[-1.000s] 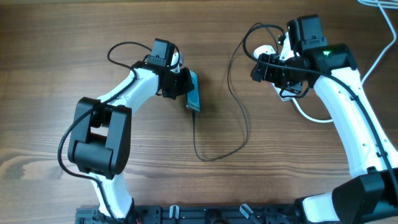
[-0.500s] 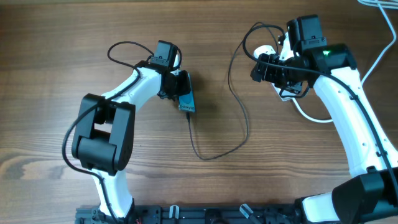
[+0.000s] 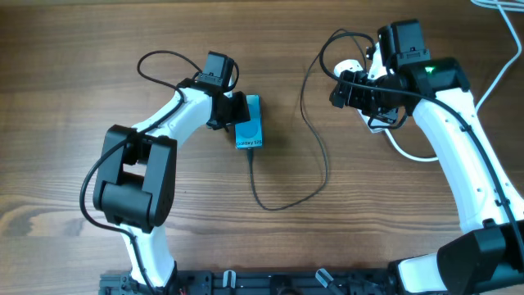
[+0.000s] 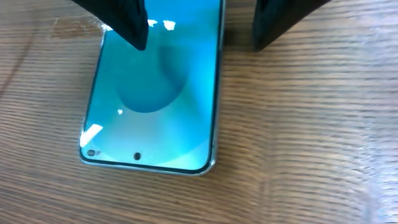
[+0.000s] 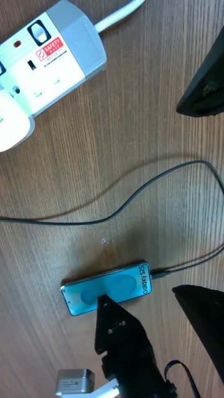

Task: Plug charger to phone and switch on socket
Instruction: 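Press the white power strip's switch down with the right gripper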

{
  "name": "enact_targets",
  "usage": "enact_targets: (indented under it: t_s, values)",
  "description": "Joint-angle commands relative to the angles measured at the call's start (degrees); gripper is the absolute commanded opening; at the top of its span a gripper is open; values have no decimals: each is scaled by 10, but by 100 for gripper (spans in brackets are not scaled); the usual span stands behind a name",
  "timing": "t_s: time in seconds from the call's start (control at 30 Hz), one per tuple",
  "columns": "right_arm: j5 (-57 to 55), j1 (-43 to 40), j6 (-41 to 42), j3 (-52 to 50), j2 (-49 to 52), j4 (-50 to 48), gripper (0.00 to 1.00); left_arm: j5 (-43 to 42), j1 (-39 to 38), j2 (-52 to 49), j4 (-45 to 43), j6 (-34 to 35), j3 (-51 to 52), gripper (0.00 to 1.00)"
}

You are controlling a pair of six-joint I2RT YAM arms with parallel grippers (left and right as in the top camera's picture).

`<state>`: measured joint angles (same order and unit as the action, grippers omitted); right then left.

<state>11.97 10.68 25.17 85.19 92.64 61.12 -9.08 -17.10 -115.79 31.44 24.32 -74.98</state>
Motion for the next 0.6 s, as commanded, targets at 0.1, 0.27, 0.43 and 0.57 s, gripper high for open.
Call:
enact_targets:
  t_s: [0.1,0.27,0.43,0.57]
  values:
    - [-40,0,-10,-4,8,-2,100,57,7,15,59,-5,1,59]
    - [-143,0,-10,-4,8,-21,100,57,10,160,74,-5,-19,69]
    - [-222,-15,-9,-4,8,-50,100,58,10,313,86,-5,-19,100]
    - [-221,-57,-12,-4,11,-82,100,58,10,382,128,-5,-19,100]
